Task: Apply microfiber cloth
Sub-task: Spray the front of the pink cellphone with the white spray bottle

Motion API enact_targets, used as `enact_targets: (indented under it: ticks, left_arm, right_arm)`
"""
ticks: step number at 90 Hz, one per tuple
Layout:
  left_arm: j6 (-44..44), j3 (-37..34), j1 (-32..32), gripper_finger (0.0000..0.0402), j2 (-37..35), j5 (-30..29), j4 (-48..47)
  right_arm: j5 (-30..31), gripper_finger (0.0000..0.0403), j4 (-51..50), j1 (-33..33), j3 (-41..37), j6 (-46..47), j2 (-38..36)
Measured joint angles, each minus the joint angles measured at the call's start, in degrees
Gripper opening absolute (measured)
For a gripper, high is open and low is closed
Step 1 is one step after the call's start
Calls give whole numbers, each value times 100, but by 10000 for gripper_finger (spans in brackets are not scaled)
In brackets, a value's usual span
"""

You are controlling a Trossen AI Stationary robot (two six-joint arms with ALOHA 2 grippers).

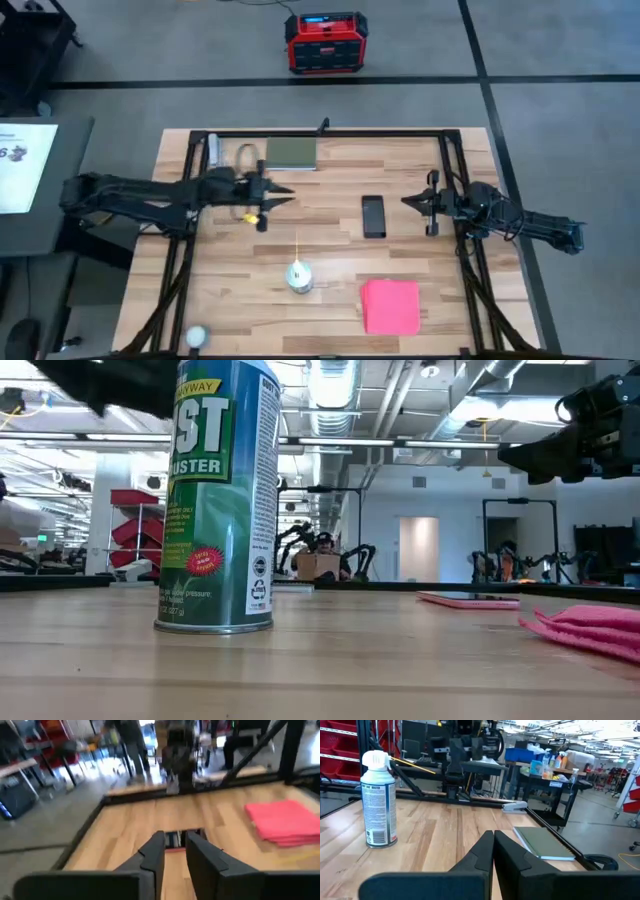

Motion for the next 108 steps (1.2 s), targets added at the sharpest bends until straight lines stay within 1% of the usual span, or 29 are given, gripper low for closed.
enact_targets:
  ticks: [8, 16, 20, 28, 40, 48, 58, 85, 95, 108]
  left_arm:
    - [-42, 553, 197, 8, 751, 631, 46]
    - [-60, 1113, 344, 5, 1403, 1292, -125]
    - [17, 1383, 372, 5, 1710, 1481, -294]
    - [289, 1928, 383, 1, 2266, 1672, -648]
    - [650, 2710, 382, 1, 2930, 1703, -1285]
    - [793, 3058, 385, 0, 3228, 1699, -1600]
    - [917, 3188, 383, 0, 3375, 1698, -1561]
    - [1097, 3200, 385, 0, 3382, 1699, -1558]
    - [1116, 3298, 344, 0, 3592, 1685, -1448]
    - [1244, 3860, 278, 0, 4153, 1745, -1538]
  right_arm:
    - [0, 0, 0, 0, -2, 0, -2]
    - [0, 0, 0, 1, -2, 1, -2]
    - [0, 0, 0, 1, -2, 2, -1]
    - [0, 0, 0, 0, -1, 0, -2]
    - [0, 0, 0, 1, -1, 0, 0]
    - [0, 0, 0, 0, 0, 2, -2]
    - [0, 0, 0, 1, -1, 1, -2]
    - [0, 0, 2, 1, -1, 1, -1]
    - [0, 0, 1, 1, -2, 1, 0]
    - [0, 0, 7, 0, -1, 0, -2]
